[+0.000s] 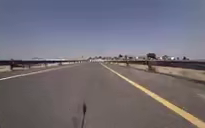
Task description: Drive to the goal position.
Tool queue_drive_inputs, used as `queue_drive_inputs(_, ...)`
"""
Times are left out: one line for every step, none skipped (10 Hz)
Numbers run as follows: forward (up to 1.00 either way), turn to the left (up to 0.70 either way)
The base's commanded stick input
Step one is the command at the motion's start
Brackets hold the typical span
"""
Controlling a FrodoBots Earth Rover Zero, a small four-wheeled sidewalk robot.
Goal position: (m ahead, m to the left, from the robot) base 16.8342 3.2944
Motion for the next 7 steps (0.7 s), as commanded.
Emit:
queue_drive_inputs(1.00,0.09)
queue_drive_inputs(1.00,0.24)
queue_drive_inputs(1.00,0.39)
queue_drive_inputs(1.00,0.34)
queue_drive_inputs(1.00,0.20)
queue_drive_inputs(1.00,0.06)
queue_drive_inputs(1.00,-0.01)
